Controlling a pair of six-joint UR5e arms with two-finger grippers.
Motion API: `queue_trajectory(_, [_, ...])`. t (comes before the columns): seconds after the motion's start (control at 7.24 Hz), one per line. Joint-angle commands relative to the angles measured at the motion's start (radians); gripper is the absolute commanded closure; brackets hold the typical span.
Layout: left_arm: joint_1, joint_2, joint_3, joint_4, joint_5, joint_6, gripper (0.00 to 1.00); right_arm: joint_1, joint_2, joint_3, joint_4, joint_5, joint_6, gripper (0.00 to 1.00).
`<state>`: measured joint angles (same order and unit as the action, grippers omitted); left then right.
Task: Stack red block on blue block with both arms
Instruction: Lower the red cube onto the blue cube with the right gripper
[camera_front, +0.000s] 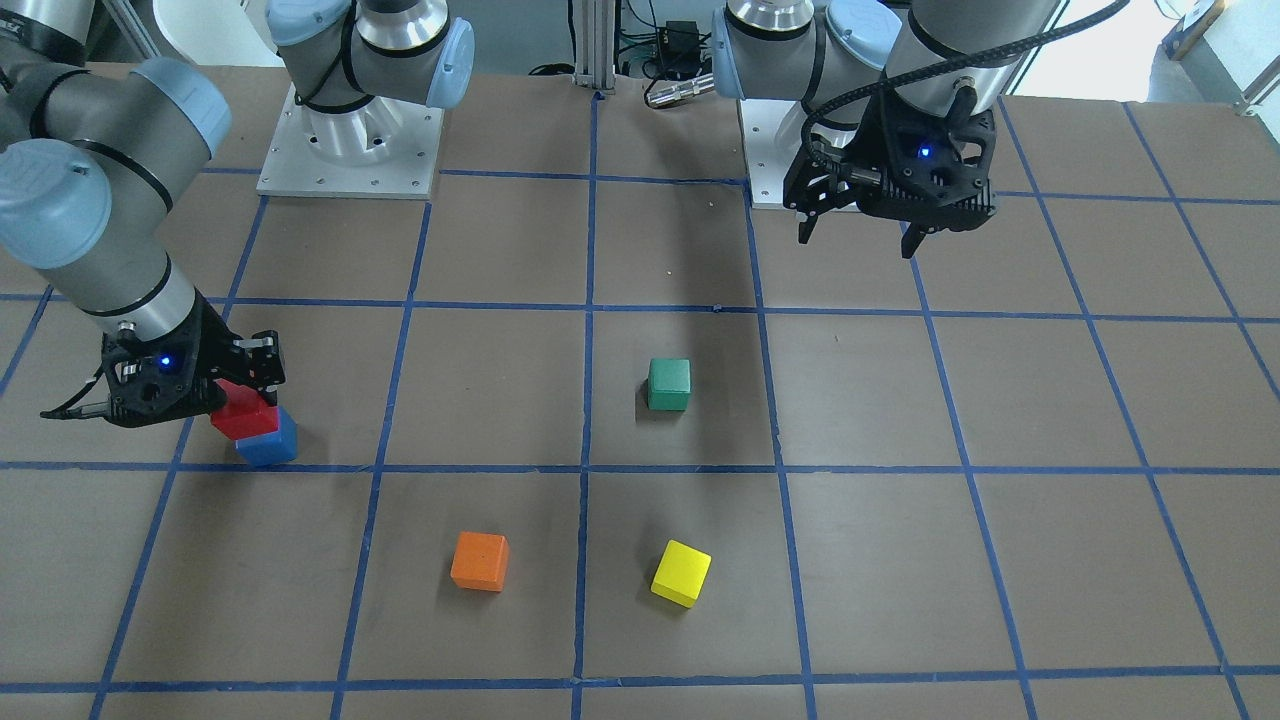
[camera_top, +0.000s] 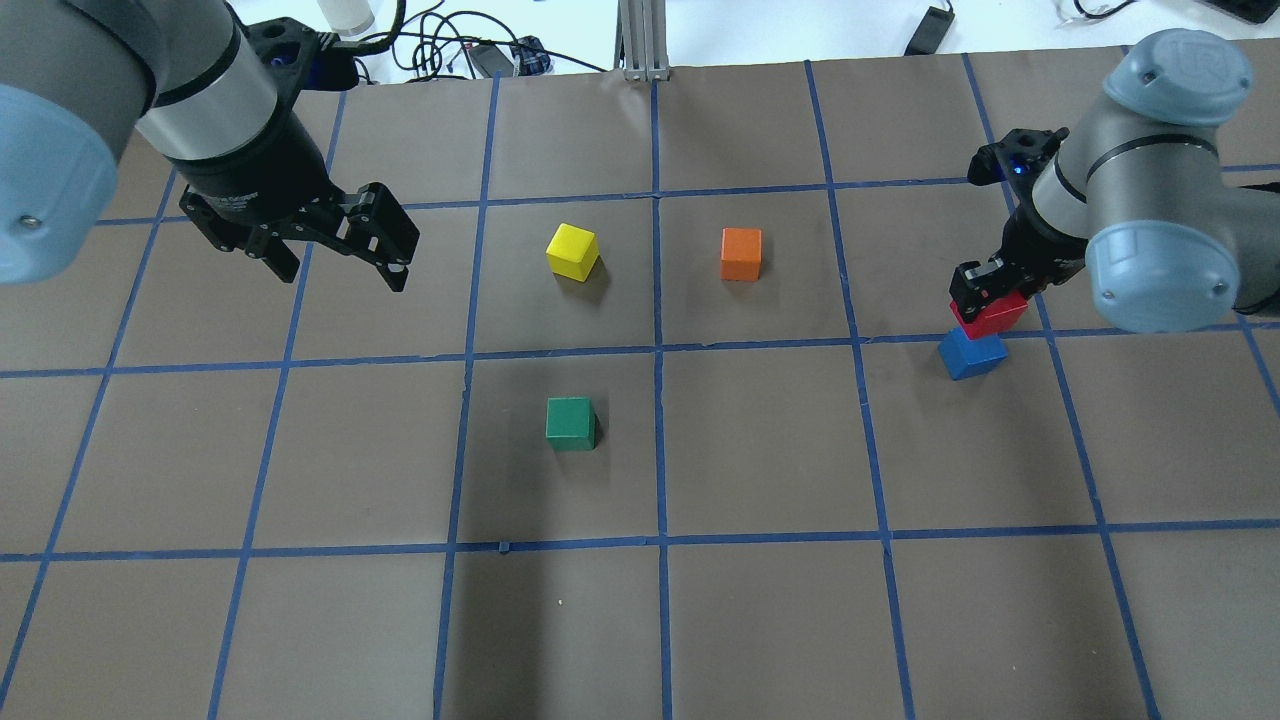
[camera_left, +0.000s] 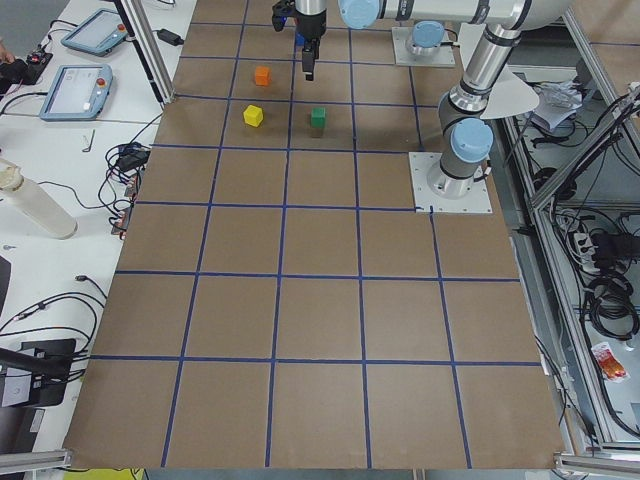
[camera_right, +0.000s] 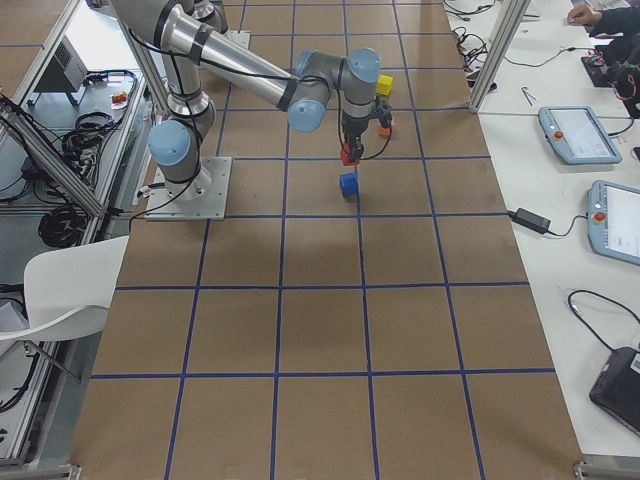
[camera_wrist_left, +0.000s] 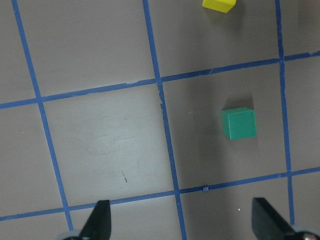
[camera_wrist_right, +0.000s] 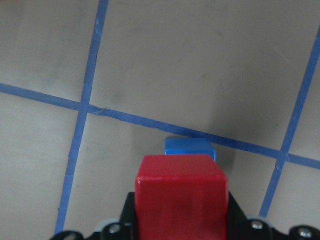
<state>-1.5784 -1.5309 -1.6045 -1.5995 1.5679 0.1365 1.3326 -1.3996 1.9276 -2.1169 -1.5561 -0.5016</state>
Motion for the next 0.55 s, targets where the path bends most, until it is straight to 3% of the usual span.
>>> queue_trajectory(0.0, [0.000,0.000,0.000,0.001,0.000,0.000,0.00,-0.001,0.042,0.005,-0.055,-0.001,-0.026,1.00])
queue_trajectory(0.41, [0.000,0.000,0.002,0.001,0.000,-0.002,0.00,-0.038,0.050,0.019,-0.055,-0.002,-0.032,1.00])
